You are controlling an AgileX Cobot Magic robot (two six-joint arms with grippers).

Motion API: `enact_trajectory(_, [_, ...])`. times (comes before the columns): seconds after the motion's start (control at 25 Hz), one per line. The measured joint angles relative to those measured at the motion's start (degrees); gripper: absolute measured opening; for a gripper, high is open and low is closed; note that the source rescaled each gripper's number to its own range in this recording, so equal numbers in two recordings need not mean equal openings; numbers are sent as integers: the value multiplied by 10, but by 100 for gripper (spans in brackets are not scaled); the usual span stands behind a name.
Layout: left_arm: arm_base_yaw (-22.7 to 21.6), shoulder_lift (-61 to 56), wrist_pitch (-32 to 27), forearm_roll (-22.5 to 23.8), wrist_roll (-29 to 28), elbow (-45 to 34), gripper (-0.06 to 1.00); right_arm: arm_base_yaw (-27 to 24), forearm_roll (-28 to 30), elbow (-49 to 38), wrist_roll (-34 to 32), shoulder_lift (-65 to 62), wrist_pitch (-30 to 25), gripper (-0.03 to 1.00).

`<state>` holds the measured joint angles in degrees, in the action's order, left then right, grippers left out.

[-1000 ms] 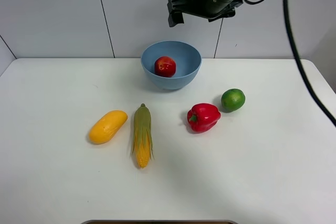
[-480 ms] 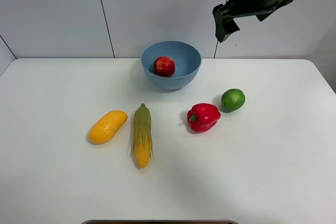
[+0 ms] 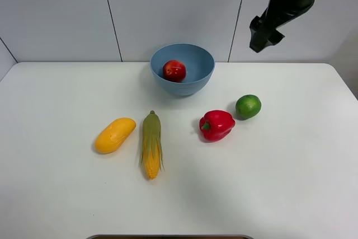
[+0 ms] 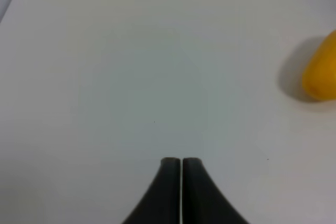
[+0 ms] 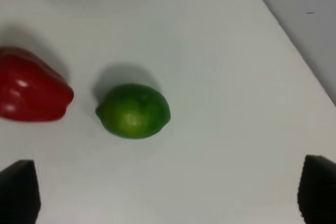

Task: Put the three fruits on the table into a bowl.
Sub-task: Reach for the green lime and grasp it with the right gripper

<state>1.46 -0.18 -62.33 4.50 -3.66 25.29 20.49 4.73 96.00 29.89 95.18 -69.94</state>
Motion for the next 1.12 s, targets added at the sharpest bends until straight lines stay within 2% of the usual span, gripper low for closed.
enact_trajectory(0.16, [0, 0, 0, 0, 0, 0, 0, -39, -47, -74, 131, -2, 0, 99])
enact_trajectory(0.24, [0, 0, 0, 0, 0, 0, 0, -51, -28, -113, 170, -2, 0, 99])
enact_trajectory(0.4, [0, 0, 0, 0, 0, 0, 0, -68, 26, -150, 221, 0, 5, 99])
enact_trajectory(0.52, [0, 0, 0, 0, 0, 0, 0, -70, 36, -154, 261, 1, 49, 99])
enact_trajectory(0.68, [0, 0, 0, 0, 0, 0, 0, -70, 38, -154, 318, 23, 117, 99])
enact_trajectory(0.88, [0, 0, 0, 0, 0, 0, 0, -70, 34, -154, 377, 93, 148, 99])
enact_trajectory(1.12, [0, 0, 0, 0, 0, 0, 0, -70, -1, -154, 431, 157, 184, 99])
